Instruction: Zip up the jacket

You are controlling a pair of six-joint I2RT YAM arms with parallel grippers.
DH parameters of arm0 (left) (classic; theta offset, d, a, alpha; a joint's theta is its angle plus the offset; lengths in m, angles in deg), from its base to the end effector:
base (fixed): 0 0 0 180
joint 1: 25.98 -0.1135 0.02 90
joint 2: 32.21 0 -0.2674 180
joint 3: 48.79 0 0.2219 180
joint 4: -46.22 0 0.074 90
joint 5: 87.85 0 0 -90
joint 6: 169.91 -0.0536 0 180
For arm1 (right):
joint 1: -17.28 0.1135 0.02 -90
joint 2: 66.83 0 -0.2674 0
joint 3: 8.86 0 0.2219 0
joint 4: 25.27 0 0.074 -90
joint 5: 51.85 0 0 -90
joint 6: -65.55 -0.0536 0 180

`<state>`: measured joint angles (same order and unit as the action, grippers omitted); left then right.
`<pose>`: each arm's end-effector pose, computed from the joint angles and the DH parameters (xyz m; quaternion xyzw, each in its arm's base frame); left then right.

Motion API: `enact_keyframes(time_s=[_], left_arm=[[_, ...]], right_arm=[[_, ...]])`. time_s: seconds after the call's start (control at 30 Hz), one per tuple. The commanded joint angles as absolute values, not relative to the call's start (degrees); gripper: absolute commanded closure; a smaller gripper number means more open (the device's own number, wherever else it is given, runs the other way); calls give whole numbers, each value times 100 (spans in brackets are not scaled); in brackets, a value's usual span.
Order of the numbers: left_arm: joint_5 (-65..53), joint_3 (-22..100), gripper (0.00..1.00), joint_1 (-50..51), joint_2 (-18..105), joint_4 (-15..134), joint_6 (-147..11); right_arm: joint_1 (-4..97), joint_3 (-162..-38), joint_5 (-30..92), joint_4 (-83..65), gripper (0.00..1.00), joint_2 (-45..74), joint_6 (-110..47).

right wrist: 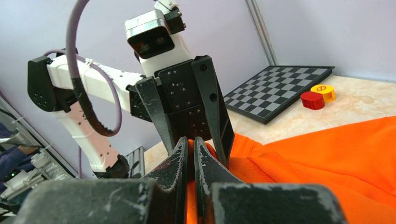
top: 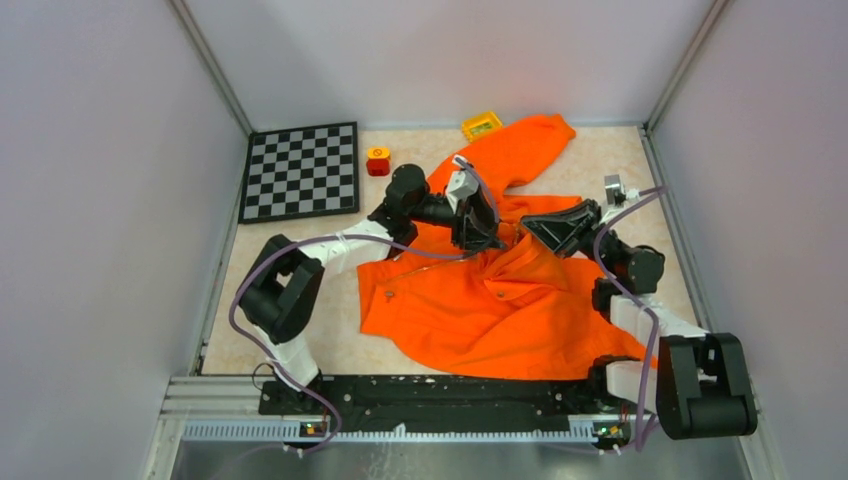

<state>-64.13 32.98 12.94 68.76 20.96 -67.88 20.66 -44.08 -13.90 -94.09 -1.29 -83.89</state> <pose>0.2613 -0.2741 0.3131 0.5255 0.4501 -0.5978 0.4048 0.1817 0.0531 0.3115 -0.1654 0.5303 0.5845 0.5914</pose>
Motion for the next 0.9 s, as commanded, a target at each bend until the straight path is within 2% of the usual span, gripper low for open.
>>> enact_keyframes(time_s=[0.0,0.43,0.7,0.87], left_arm=[[-6550,3144,50,1135,6627,1124,-6063],[-6586,3244,43,1138,7435,-1449,-3854],[-6207,3338,38,1274,7541,-1341,-3872],[-6109,3458,39,1399,7727,-1268,-3837]], right_arm=[[2112,-4496,-1151,-10821,100,-120,-8493],[2119,-4551,-1218,-10824,100,-96,-8533],[2115,-4581,-1254,-10826,100,-25,-8506],[2122,-4590,-1268,-10826,100,-31,-8516]])
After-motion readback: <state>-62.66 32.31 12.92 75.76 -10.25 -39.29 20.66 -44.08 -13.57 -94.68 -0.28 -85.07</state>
